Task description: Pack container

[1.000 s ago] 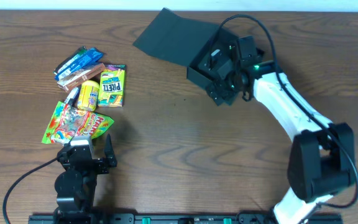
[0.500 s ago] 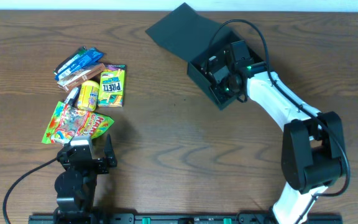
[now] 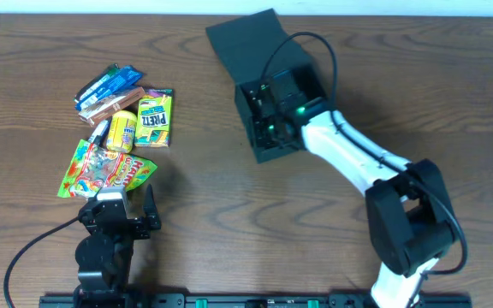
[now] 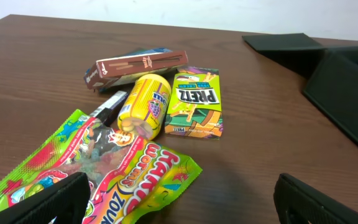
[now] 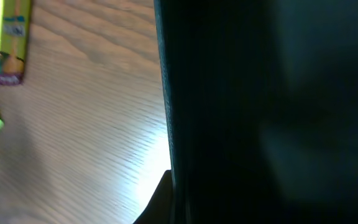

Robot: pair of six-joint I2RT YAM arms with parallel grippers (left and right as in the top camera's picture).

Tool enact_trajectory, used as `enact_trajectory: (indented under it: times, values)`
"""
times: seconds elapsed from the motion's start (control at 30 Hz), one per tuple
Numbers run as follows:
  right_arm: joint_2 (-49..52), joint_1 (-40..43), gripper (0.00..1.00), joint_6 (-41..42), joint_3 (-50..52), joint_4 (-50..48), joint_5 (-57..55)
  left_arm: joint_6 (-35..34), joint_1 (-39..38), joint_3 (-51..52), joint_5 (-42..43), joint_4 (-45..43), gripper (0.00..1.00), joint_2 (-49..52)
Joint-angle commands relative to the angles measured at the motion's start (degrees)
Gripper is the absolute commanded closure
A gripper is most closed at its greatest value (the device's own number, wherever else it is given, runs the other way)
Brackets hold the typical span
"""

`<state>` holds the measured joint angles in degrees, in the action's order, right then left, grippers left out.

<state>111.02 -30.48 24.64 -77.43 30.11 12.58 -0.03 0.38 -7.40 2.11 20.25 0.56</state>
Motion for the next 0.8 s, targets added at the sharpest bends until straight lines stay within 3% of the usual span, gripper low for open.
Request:
enact_trajectory:
  times: [0.0,0.3,0.57,0.6,0.63,0.67,0.7,0.73,0.77]
  values:
    - [0.6,-2.8,0.99,14.8,-0.2,-1.2,-0.3,-0.2,0.3,1.2,-0.8,0.4,0.05,-0.3]
    - [0.7,-7.4,0.98,26.4,-0.2,-4.6,-4.9,-0.2,0.3,1.2,-0.8,0.4,0.05,-0.3]
    - [0.6,-9.6,0.98,28.7,-0.2,-7.4,-4.6,-0.2,0.3,1.2,-0.8,0.4,0.05,-0.3]
    - [0.6,-9.9,0.89,28.3,-0.2,-7.7,-4.6,-0.2,0.3,1.2,-0.8,0.4,0.05,-0.3]
    - [0.6,-10.1,0.65,27.1,-0.2,-8.0,-4.5,-0.2,0.3,1.2,-0.8,0.4,0.05,-0.3]
    - [0.5,-10.2,0.47,25.3,-0.2,-8.3,-3.7,-0.2,0.3,1.2,-0.8,0.4,0.05,-0.3]
    - [0.1,-10.1,0.17,22.9,-0.5,-8.4,-3.0,-0.2,0.3,1.2,-0.8,0.4,0.05,-0.3]
    - [-0.4,-10.0,0.01,21.8,-0.7,-8.2,-2.9,-0.2,0.3,1.2,-0.8,0.4,0.05,-0.3]
    - [-0.9,-9.9,0.01,21.0,-1.0,-8.2,-3.3,-0.2,0.3,1.2,-0.8,0.4,0.05,-0.3]
